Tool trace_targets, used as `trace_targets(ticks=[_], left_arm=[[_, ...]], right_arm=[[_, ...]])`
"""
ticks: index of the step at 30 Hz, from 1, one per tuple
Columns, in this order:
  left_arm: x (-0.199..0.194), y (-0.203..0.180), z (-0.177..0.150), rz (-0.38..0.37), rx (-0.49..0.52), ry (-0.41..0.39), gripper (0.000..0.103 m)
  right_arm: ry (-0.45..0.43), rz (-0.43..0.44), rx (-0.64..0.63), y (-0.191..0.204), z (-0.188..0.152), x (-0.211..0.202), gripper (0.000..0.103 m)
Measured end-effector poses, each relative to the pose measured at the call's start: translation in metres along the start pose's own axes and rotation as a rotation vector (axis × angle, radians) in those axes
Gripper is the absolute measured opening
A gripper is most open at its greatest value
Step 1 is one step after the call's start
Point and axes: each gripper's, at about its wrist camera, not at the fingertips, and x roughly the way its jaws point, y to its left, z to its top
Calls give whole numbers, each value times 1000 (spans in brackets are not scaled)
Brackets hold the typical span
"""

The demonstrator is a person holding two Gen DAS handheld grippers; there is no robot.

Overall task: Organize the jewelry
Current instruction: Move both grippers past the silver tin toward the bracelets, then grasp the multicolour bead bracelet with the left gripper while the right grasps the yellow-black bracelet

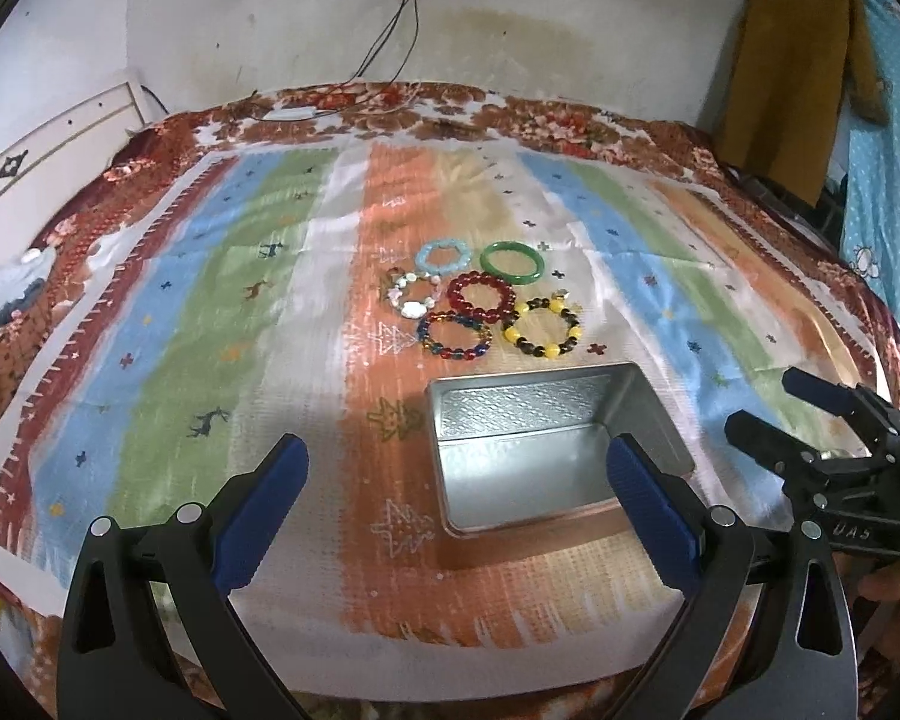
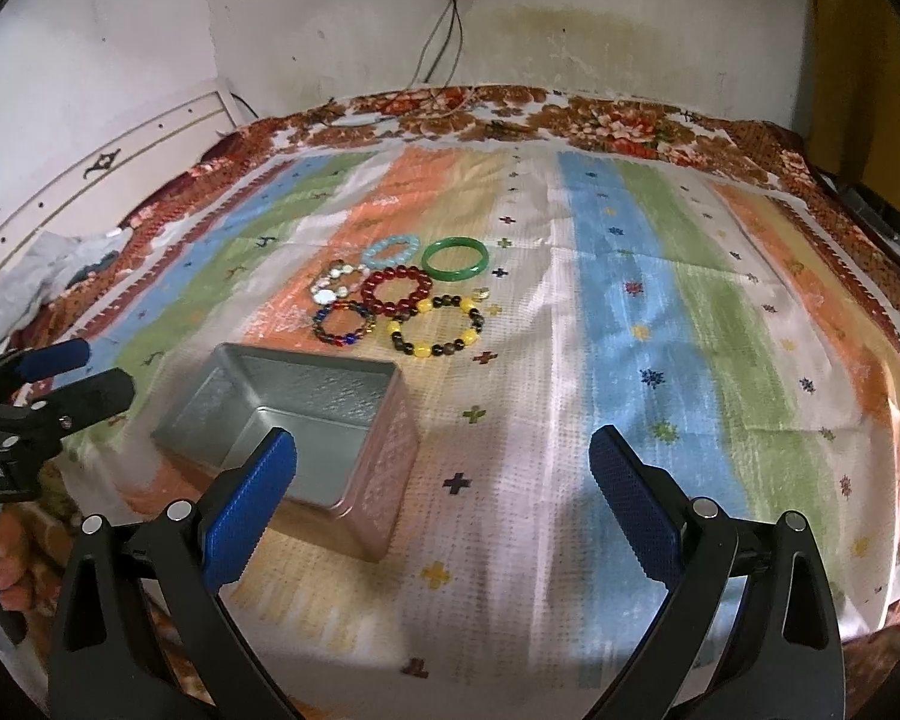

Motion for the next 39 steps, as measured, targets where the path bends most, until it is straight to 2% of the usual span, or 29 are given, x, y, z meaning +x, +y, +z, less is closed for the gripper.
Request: trace_targets(ticks=[6, 22, 26, 35, 39], left_arm=[[12, 5, 15, 16, 12, 12, 98], [61, 20, 56, 27, 2, 106, 97], [78, 25, 64, 15, -8, 147, 97], [117, 32, 80, 1, -29, 239, 97], [133, 36, 85, -28, -48, 285, 97]], right_arm=[[48, -12, 29, -9, 12, 16, 99], [60, 36, -30, -9, 47, 44, 99], [77, 57, -19, -12, 54, 53, 99], [172, 34, 26, -25, 69, 89, 99], [203, 29, 32, -28, 73, 103, 99]])
